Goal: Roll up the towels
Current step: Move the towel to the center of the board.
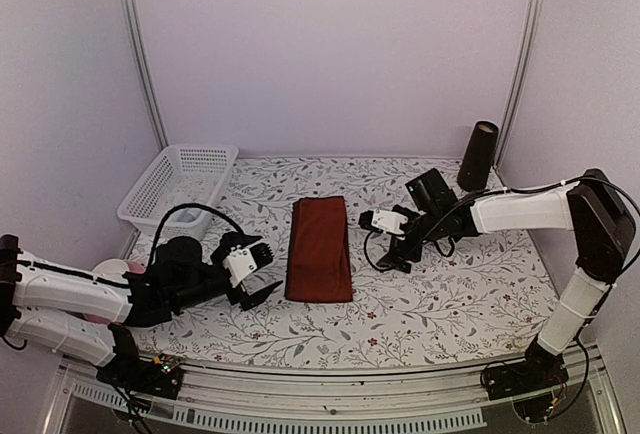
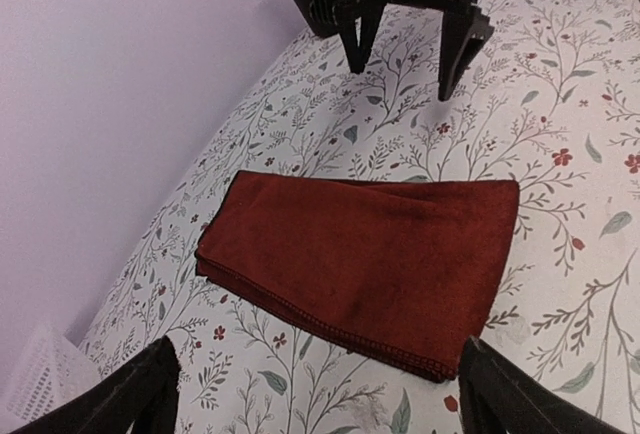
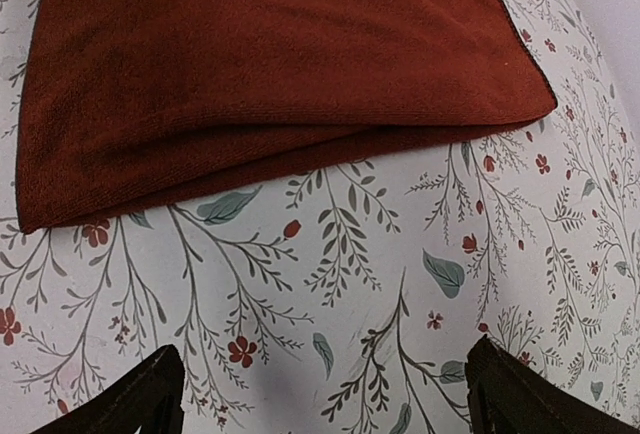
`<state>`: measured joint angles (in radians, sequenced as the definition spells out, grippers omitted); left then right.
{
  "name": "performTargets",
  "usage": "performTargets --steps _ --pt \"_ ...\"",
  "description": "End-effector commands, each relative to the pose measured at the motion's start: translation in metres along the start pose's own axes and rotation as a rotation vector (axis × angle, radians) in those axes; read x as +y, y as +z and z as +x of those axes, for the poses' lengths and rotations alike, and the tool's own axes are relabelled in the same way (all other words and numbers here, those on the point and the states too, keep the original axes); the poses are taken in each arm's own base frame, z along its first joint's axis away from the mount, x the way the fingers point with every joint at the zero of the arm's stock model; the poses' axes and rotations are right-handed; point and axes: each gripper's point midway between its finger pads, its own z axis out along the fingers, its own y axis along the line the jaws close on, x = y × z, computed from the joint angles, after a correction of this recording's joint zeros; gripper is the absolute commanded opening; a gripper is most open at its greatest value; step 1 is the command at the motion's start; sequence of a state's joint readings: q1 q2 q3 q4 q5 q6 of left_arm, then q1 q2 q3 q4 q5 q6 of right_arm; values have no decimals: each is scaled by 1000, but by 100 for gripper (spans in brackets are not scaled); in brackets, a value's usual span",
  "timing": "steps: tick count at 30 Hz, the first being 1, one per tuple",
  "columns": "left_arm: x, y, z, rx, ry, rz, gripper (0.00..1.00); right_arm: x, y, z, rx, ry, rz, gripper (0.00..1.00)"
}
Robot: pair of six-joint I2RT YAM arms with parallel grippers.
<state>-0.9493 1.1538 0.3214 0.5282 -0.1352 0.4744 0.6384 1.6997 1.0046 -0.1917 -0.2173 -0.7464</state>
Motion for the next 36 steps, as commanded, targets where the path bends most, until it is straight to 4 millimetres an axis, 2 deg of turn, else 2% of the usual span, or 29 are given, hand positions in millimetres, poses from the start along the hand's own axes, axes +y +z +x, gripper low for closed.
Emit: performTargets --steps 1,6,11,17,20,21,23,25,27,29,36 --pt "8 -10 -11 -59 -32 -72 97 -8 7 -14 31 65 69 99" --pt "13 -9 -10 -55 -34 -101 97 -20 4 -26 38 104 149 99" --pt "1 0 -11 -34 -20 -57 97 -24 6 -30 55 127 212 99" --pt "-1 7 -8 -10 -20 -57 97 -46 6 -30 59 158 345 99" --pt "-1 9 -8 -10 -23 -59 97 -61 15 -43 30 172 332 99" --pt "-1 9 -9 -15 -24 -56 97 -72 16 -52 10 167 335 99" --pt "-3 10 -10 -15 -25 -49 97 -89 27 -65 8 138 343 99" --pt "-7 11 -8 -11 -19 -33 97 -98 39 -76 12 124 324 99" --pt "-11 15 -7 0 -12 -22 97 -102 46 -89 0 140 290 99" --pt "-15 18 -5 18 -6 -13 97 -102 52 -91 -4 176 278 99" --pt "-22 24 -5 30 7 1 97 -82 78 -67 38 211 210 99"
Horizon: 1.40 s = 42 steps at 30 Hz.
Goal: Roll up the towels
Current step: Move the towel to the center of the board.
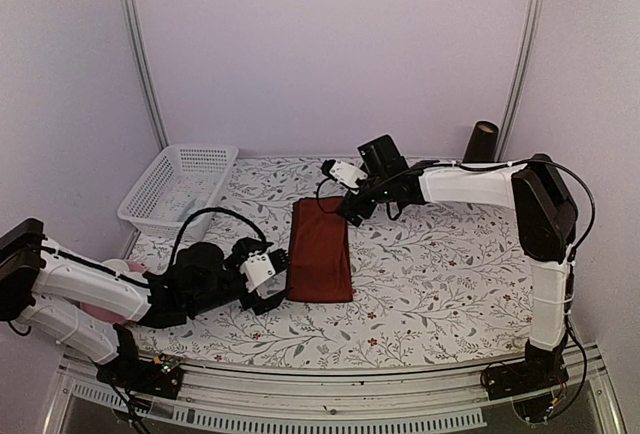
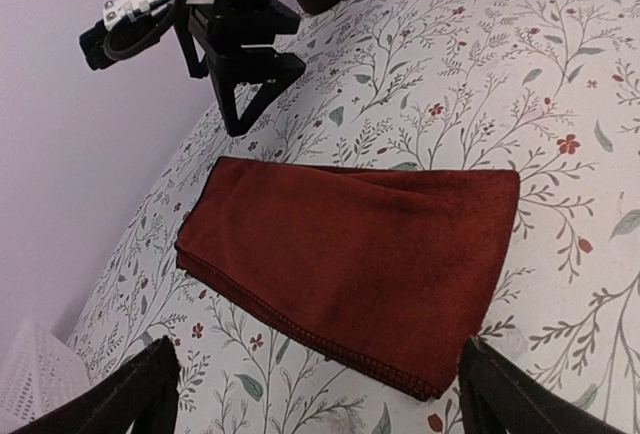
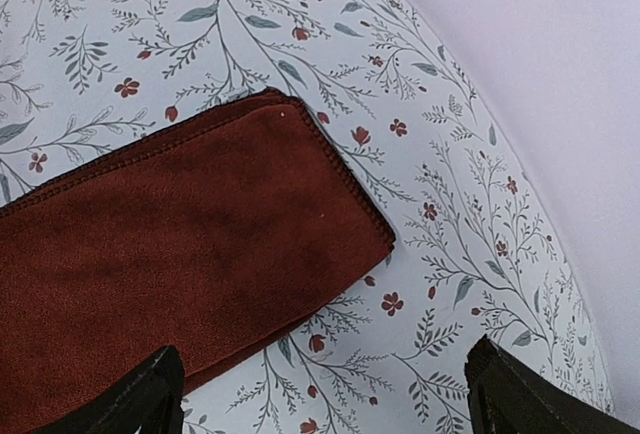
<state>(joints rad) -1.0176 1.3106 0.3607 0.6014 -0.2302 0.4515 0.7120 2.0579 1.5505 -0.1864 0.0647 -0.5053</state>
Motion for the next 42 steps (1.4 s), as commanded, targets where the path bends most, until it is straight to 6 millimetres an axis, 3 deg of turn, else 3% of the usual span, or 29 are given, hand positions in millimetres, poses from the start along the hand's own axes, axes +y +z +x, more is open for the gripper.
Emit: performTargets --steps 1,9,16,22,28,31,34,38,42 --pt "-6 4 -10 -15 3 14 97 28 22 35 84 29 -91 99" --pt "-19 10 -7 1 28 59 97 42 44 54 123 25 -123 99" --pt "-46 15 -6 1 90 167 89 41 52 104 250 -32 -93 99" --pt "-69 22 -13 -28 162 251 71 6 33 142 299 -20 -71 99" --pt "-83 48 -14 14 267 304 57 -28 17 168 305 -56 -79 99" --pt "-86 66 -12 35 320 308 53 -42 12 168 287 -110 -85 99" --pt "-91 85 -11 42 345 334 50 -53 4 152 237 -151 -86 99" --pt "-92 109 -10 37 379 348 50 -60 -27 109 116 -169 -104 99" --pt "-89 126 -15 20 426 347 52 -63 -61 88 69 -162 -105 99"
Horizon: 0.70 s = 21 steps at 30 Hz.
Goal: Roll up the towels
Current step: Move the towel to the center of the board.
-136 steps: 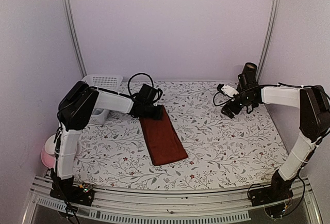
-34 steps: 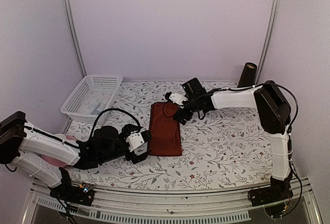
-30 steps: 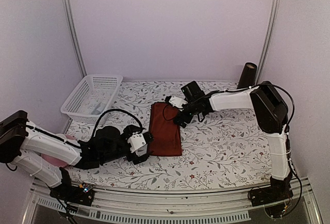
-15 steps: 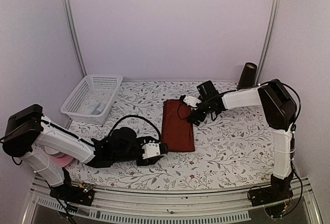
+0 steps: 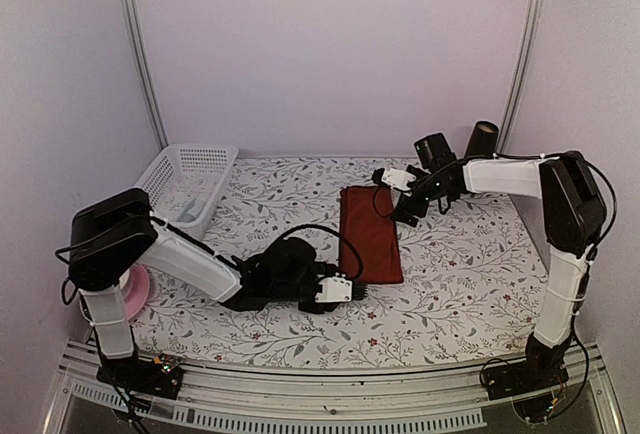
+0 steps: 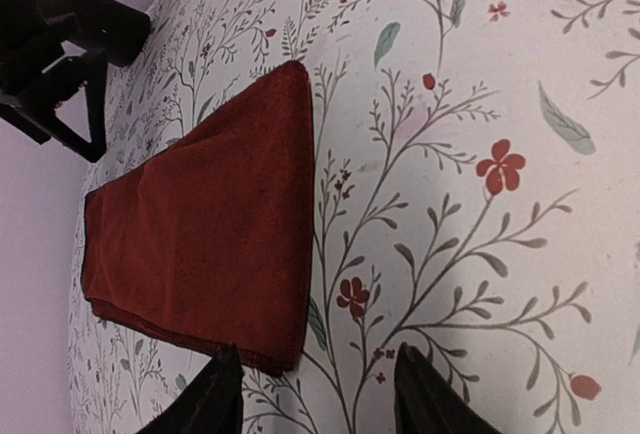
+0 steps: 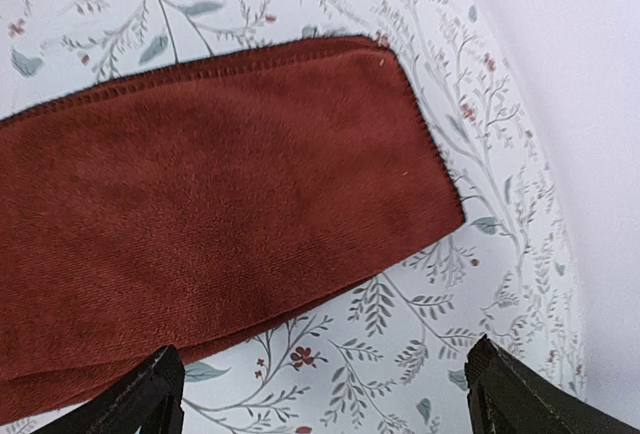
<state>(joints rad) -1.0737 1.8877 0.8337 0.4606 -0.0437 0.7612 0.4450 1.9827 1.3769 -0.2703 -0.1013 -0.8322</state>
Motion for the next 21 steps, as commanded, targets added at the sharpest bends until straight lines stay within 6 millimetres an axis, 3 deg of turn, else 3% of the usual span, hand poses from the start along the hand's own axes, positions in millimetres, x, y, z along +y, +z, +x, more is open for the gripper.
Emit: performTargets --steps 1,4,6,9,15,17,21 --pt "11 14 -3 -22 73 13 52 -1 -56 -28 -92 -33 -6 99" --pt "19 20 -1 -22 95 28 52 10 -74 -21 -97 -29 -8 99" --pt "10 32 14 22 105 72 51 16 -87 -20 -115 -29 -11 99" --pt "8 38 20 53 127 101 48 32 -105 -12 -136 -21 -27 99" --pt "-2 40 26 70 130 149 34 48 -142 -10 -217 -46 14 99" --pt "-5 43 31 85 125 156 33 53 -156 -12 -261 -75 28 99" --pt "-5 49 36 103 100 153 21 75 -162 -3 -293 -158 0 99"
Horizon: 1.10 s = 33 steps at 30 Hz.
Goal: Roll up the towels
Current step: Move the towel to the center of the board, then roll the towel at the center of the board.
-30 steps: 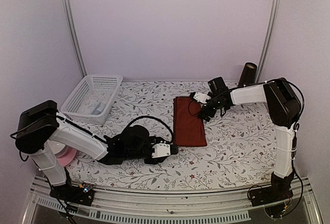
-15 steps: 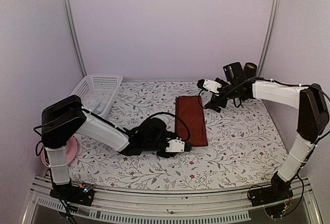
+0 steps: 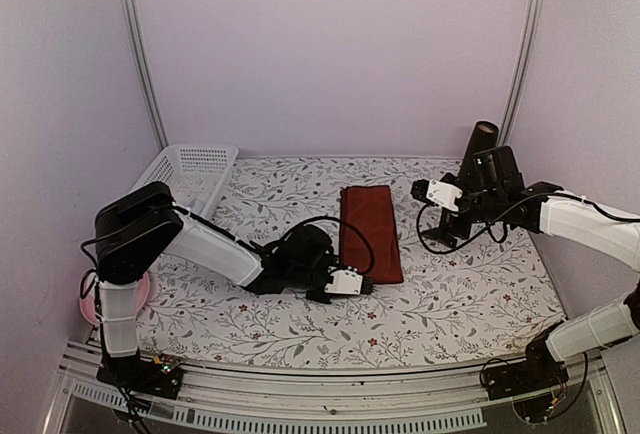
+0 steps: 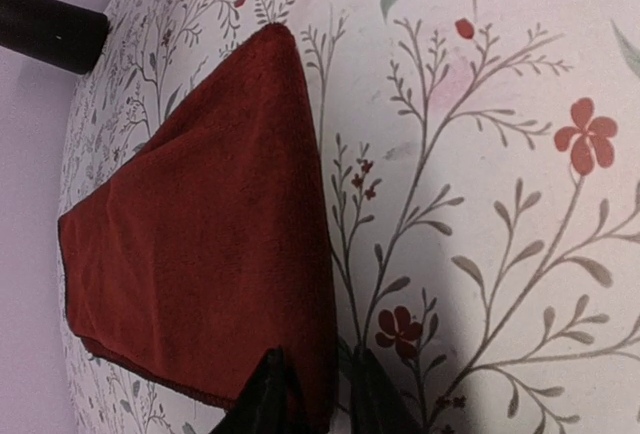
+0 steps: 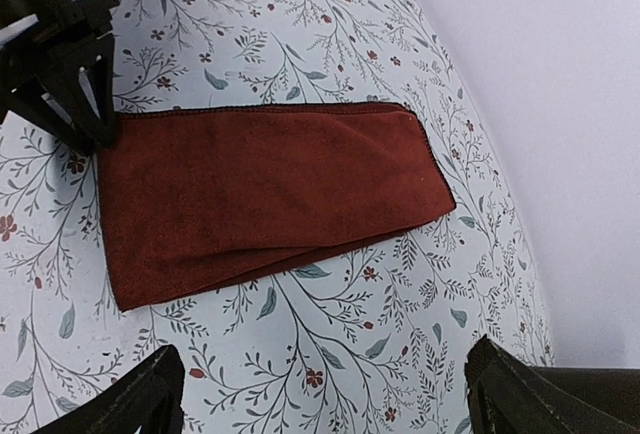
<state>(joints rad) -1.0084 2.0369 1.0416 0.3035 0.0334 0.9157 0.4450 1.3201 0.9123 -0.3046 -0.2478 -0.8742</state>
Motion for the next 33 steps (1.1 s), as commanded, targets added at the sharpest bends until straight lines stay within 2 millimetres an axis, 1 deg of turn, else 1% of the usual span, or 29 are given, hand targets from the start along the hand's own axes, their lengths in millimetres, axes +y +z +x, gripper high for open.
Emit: performTargets --steps 1,2,4,6,8,13,15,17,20,23,25,27,29,33 --pt "-17 12 19 56 -26 63 18 22 -9 -4 -81 -114 -37 99" --pt "-16 12 19 54 -34 63 13 32 -6 3 -78 -128 -62 99" --pt "-14 10 16 38 -57 57 0 45 -2 11 -85 -171 -95 99" --pt "-11 7 13 20 -83 52 0 59 2 18 -98 -225 -131 99" --pt "-8 1 6 -18 -111 55 0 71 6 21 -127 -280 -161 99" --pt "1 -12 -6 -104 -195 70 0 101 14 19 -213 -404 -218 99" --pt "5 -14 -10 -129 -231 80 0 114 25 22 -196 -455 -225 99" --pt "10 -15 -14 -154 -273 99 0 132 36 27 -169 -490 -239 99" --pt "16 -17 -21 -197 -341 139 0 147 49 34 -138 -513 -225 97" --pt "21 -21 -27 -238 -390 170 0 146 58 36 -111 -504 -176 92" --pt "22 -24 -30 -265 -416 192 0 139 63 37 -86 -478 -139 86" --pt "24 -26 -32 -291 -438 217 0 128 67 38 -63 -459 -82 83" --pt "25 -27 -35 -312 -456 239 0 123 70 38 -54 -441 -54 78" --pt "33 -30 -38 -337 -472 246 0 125 78 44 -28 -424 -66 70"
